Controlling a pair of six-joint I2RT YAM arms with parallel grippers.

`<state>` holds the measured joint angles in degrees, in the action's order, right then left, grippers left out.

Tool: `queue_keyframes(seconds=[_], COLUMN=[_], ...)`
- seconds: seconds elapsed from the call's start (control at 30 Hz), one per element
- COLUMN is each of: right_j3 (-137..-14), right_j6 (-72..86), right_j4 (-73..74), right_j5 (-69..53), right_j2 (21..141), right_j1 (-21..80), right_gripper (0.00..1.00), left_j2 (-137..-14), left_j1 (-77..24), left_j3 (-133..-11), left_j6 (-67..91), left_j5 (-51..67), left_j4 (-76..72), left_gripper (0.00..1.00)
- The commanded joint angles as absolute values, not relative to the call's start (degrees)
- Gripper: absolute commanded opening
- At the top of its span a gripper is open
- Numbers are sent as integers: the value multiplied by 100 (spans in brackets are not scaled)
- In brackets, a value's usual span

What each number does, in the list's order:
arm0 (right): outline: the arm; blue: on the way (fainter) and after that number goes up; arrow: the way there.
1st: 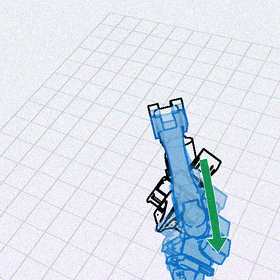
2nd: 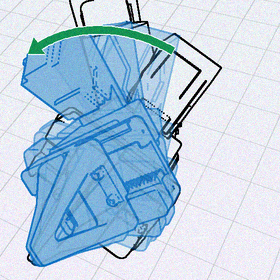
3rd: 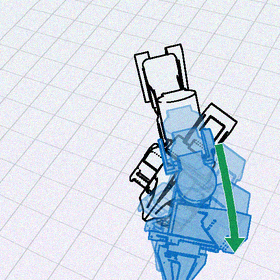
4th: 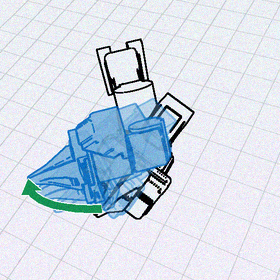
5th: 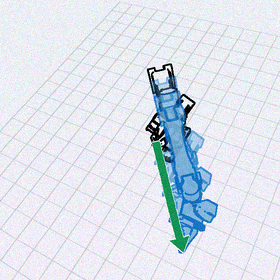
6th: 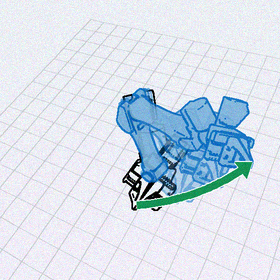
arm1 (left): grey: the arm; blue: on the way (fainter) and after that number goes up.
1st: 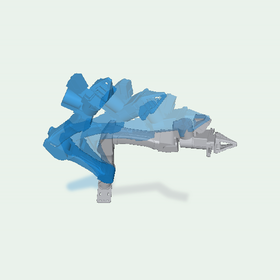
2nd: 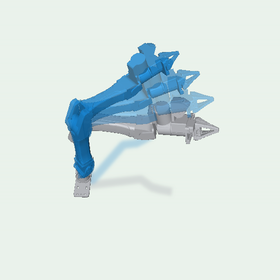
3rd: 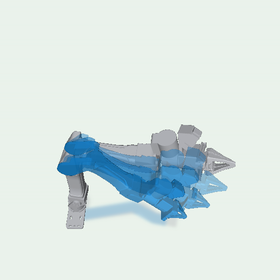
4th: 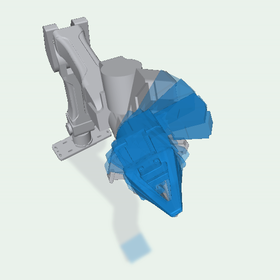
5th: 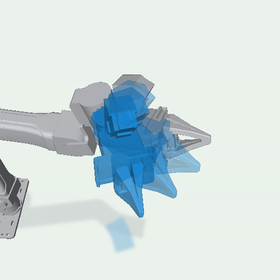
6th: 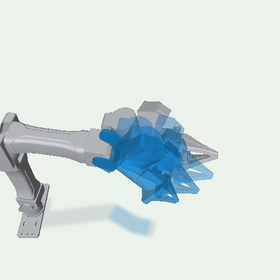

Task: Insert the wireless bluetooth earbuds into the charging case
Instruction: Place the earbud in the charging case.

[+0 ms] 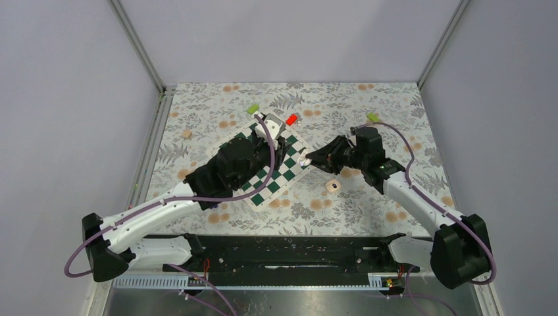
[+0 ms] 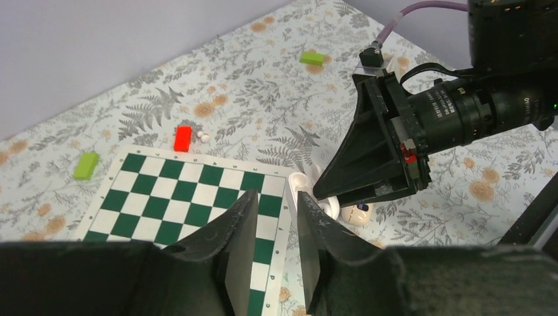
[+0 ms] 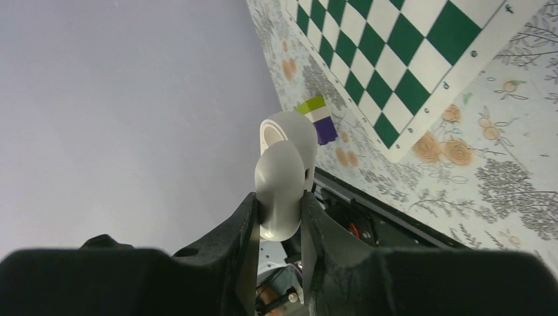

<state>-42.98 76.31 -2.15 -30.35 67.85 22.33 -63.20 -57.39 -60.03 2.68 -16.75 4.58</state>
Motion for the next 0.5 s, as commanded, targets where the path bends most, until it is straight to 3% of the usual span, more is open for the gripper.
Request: queue_keyframes(seconds=[0.0,0.47], right_j3=[-4171,-4111], right_j6=[7091,6890], right_j4=[-622,-626], right_j5=[-3316,-3476], right_j2=[6973,7272], right_j1=[2189,2189], right_gripper=[0,0], left_j2=[-6384,-7377], left_j1=[-5748,-5748], left_j3=[-6200,-6542], left_j6=[654,1314], left_j5=[-1527,-414], left_j4=[689,1250], left_gripper=[30,38])
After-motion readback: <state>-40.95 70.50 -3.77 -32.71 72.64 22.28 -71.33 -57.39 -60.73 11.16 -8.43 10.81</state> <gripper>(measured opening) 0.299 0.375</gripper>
